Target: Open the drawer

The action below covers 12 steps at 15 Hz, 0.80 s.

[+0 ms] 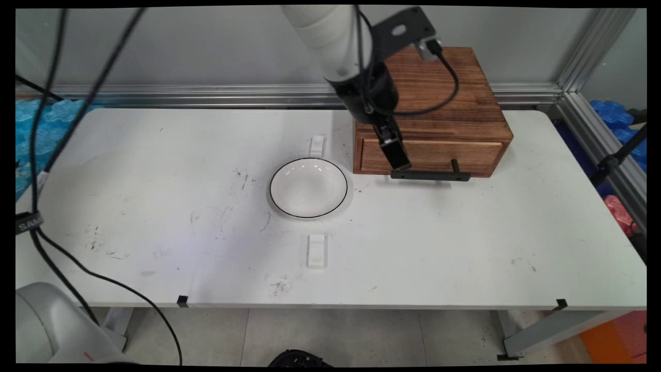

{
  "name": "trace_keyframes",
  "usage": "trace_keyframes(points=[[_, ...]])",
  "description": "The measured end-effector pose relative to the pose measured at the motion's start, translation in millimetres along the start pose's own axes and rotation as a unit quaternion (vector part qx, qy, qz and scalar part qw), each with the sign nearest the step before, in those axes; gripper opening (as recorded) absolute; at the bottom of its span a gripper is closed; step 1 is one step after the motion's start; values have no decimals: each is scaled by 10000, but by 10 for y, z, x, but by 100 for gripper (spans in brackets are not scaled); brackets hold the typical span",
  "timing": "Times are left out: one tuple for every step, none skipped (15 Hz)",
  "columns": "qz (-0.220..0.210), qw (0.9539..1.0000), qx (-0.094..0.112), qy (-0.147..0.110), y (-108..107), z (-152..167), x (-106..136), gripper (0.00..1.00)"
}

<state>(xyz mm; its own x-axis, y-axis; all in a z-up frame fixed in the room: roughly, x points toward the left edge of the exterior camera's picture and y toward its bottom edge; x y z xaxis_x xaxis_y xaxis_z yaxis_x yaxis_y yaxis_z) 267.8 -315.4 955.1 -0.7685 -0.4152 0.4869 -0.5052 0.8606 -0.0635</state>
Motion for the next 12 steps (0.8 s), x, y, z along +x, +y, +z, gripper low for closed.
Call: trace_keyframes(points=[[14,10000,5,-41,-1,95,49,100],[27,10000,11,-77,-2,174,90,100],[35,9999,17,-102,-5,227,116,100],[51,9999,28,-142,-7,306,157,100],[74,9998,46,-195,-14,408,206,100],[93,9997,59,-239,-19,488,243,100],[113,9995,69,-281,-24,565,277,100],[134,9993,76,-328,-30,653,313,100],[162,9991,82,-379,-39,751,351,100],[181,9990,86,-409,-45,810,372,100],[201,9988,85,-440,-51,870,392,100],[220,9986,84,-468,-56,927,411,100]])
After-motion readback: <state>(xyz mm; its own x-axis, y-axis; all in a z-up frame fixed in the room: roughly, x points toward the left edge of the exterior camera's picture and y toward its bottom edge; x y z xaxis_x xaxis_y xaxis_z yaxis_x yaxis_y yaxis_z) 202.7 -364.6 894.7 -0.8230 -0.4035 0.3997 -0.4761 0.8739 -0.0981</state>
